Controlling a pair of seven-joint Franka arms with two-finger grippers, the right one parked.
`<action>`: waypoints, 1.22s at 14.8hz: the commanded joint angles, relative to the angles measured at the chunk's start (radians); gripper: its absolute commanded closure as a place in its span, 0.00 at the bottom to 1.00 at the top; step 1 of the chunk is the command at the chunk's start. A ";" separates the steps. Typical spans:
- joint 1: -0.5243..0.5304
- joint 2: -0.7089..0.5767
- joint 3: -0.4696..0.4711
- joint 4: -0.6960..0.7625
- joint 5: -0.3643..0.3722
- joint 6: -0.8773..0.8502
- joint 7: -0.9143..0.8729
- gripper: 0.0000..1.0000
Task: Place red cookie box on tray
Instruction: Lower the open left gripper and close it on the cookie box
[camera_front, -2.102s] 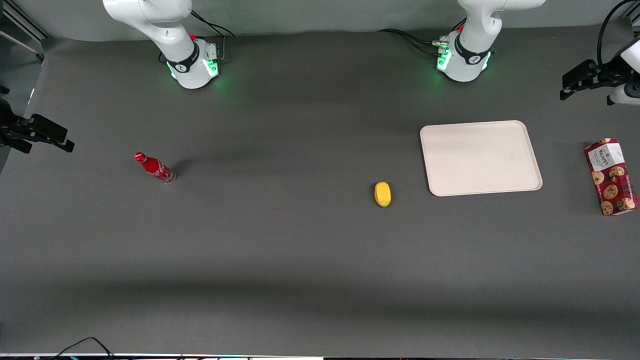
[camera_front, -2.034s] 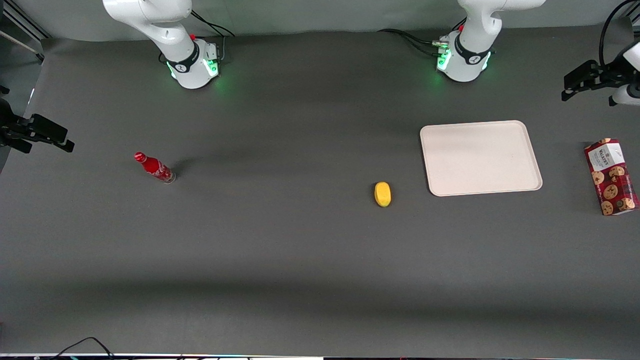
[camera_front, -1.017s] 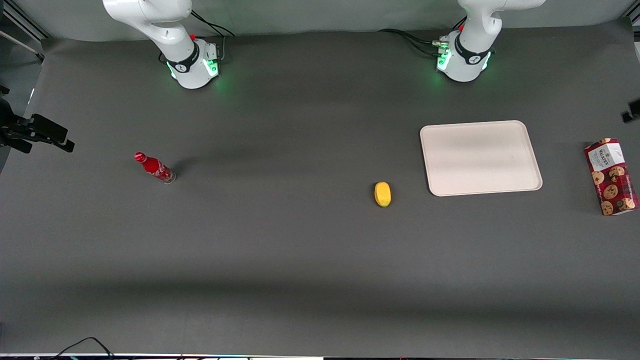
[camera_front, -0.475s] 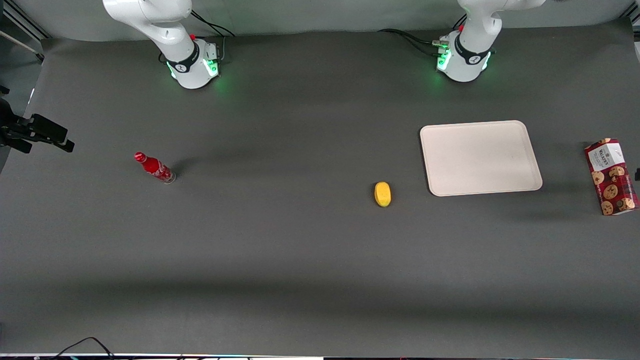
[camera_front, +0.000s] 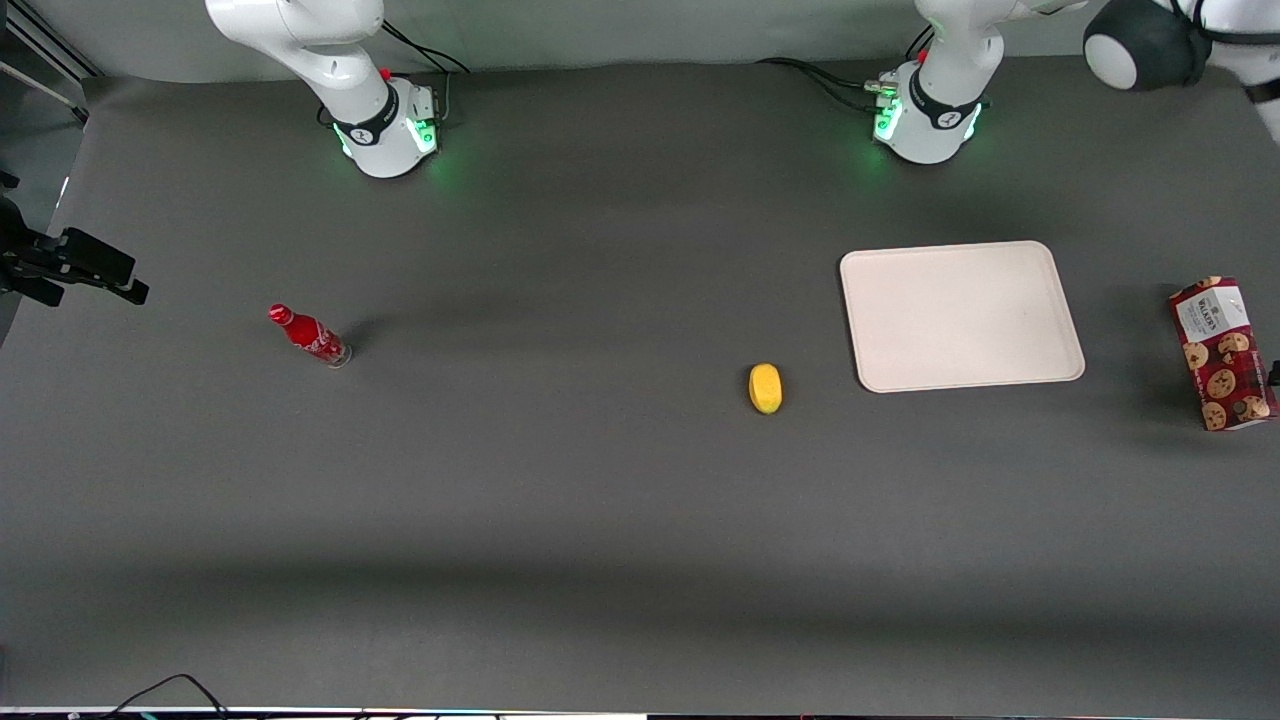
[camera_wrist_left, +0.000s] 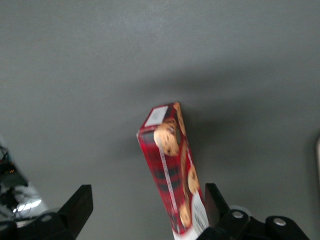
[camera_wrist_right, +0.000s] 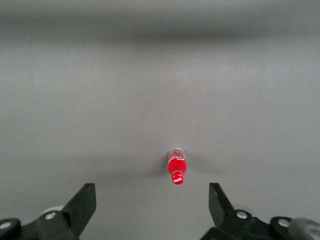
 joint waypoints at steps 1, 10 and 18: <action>-0.003 0.020 0.017 -0.129 -0.103 0.157 0.109 0.00; 0.009 0.066 0.020 -0.207 -0.328 0.205 0.232 1.00; -0.023 0.035 0.143 -0.001 -0.318 -0.093 0.183 1.00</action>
